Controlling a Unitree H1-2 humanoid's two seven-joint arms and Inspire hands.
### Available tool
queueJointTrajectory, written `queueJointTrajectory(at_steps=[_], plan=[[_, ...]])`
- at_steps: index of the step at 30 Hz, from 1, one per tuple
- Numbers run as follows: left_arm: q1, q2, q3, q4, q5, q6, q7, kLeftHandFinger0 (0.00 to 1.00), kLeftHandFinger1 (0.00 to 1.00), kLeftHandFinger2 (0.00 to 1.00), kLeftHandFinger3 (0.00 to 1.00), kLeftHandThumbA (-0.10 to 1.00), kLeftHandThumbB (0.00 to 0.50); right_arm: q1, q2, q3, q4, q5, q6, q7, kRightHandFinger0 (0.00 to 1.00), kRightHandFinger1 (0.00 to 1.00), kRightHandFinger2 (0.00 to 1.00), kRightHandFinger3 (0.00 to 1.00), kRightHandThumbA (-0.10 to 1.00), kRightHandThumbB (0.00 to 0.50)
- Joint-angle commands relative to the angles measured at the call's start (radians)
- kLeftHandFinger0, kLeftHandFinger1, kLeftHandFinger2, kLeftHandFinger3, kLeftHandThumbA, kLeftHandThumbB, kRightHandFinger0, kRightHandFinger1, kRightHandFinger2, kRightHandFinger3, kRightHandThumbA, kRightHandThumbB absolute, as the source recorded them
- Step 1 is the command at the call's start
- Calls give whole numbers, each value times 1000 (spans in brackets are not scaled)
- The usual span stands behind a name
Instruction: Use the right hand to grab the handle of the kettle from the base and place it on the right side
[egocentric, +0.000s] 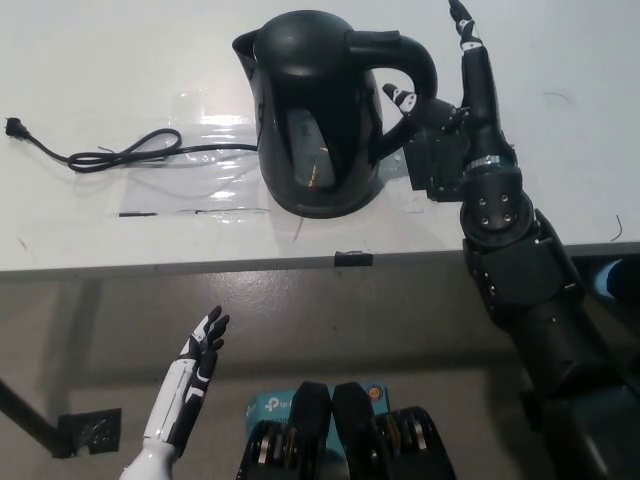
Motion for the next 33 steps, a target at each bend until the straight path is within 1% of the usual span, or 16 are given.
queueJointTrajectory(at_steps=[1,7,11,13,14,15,16,17,18,19,20,22,23,26,30,33], plan=[[-11,8,-4,-23,-4,-37,-1,1000,1000,1000,1000,1000,500,-97,6,12,40,-3,-57,-43,1000,1000,1000,1000,900,231],[-10,10,-2,-29,7,-37,4,1000,1000,1000,1000,1000,500,-138,3,32,123,-12,-70,-62,1000,1000,1000,1000,838,223],[-12,11,0,-30,6,-37,2,1000,1000,1000,1000,1000,500,-182,6,38,191,-3,-97,-93,1000,1000,1000,1000,516,223],[-15,10,-1,-27,10,-37,7,1000,1000,1000,1000,1000,500,-204,10,39,219,-2,-107,-111,943,1000,1000,1000,257,223],[-14,10,0,-27,7,-37,5,1000,1000,1000,1000,1000,500,-215,11,46,232,-12,-99,-128,735,881,1000,1000,132,229],[-13,10,1,-27,4,-37,2,1000,1000,1000,1000,1000,500,-226,12,57,243,-32,-83,-162,462,597,758,742,-28,238],[-13,9,0,-26,4,-37,3,1000,1000,1000,1000,1000,500,-236,12,72,254,-53,-74,-197,249,348,501,515,-97,218],[-12,10,0,-26,6,-37,4,1000,1000,1000,1000,1000,500,-245,11,93,267,-79,-73,-244,60,128,242,281,-99,206],[-12,10,-1,-26,7,-37,4,1000,1000,1000,1000,1000,500,-248,11,103,274,-86,-74,-263,2,100,310,348,-100,206],[-12,10,-1,-26,9,-37,6,1000,1000,1000,1000,1000,500,-257,12,111,281,-90,-55,-275,0,68,317,346,-100,198],[-12,11,-1,-29,10,-37,7,1000,1000,1000,1000,1000,500,-266,13,120,289,-94,-51,-280,0,98,429,438,-100,173],[-12,11,1,-30,15,-37,8,1000,1000,1000,1000,1000,500,-276,15,125,292,-88,-53,-282,0,257,662,701,-100,165],[-13,11,2,-30,13,-37,7,1000,1000,1000,1000,1000,500,-279,15,128,294,-85,-60,-285,0,281,681,730,-100,159],[-15,13,2,-27,13,-37,6,1000,1000,1000,1000,1000,500,-283,16,137,299,-85,-90,-308,0,199,594,633,-100,142],[-14,16,3,-26,16,-37,6,1000,1000,1000,1000,1000,500,-284,15,142,302,-84,-107,-319,0,217,614,649,-100,123],[-14,16,2,-26,10,-37,5,1000,1000,1000,1000,1000,500,-286,14,136,301,-75,-115,-316,0,245,663,722,-100,118]])
